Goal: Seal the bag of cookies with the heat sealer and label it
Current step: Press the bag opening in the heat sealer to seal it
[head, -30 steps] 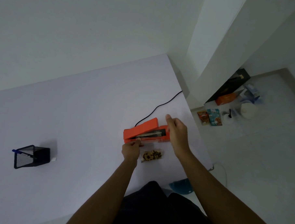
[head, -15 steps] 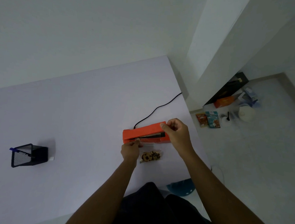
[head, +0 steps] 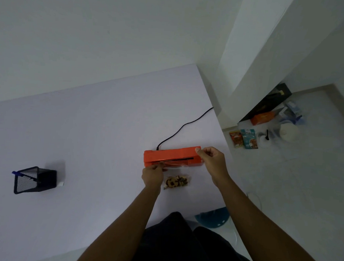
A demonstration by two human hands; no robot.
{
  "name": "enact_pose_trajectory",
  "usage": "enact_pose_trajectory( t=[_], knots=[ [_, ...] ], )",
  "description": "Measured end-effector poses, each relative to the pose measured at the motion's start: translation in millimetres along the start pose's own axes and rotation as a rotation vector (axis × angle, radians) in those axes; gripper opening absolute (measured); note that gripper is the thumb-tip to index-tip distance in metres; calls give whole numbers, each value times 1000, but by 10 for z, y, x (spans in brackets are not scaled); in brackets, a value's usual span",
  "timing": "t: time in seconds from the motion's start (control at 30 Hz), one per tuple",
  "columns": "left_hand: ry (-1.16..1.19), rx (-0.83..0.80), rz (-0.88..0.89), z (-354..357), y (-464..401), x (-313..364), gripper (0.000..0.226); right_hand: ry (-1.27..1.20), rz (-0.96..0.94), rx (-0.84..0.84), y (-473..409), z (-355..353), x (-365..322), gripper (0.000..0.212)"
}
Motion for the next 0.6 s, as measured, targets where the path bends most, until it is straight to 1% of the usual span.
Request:
enact_pose_trajectory(
  t=[0.13,0.27,0.47,0.6],
  knots=[
    [-3,2,6,-3,16,8,30,-11,22,5,-35,-27,46,32],
    [-18,-3,14,-3,14,23,25,-15,62,18,-53,-44,101,27],
    [-34,4,16,-3,15,21,26,2,109,25,-118,-73,140,24],
    [-44,16,9,-3,3,14,26,6,199,28,-163,-116,140,26]
  ],
)
Point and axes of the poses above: each hand's wrist, its own y-axis away from the middle knuckle, its own z-axis out of the palm, x = y × z, the point moved 4 cm from there along -y, towards the middle knuckle, and after that the axes turned 13 degrees about -y, right-handed, at the moved point
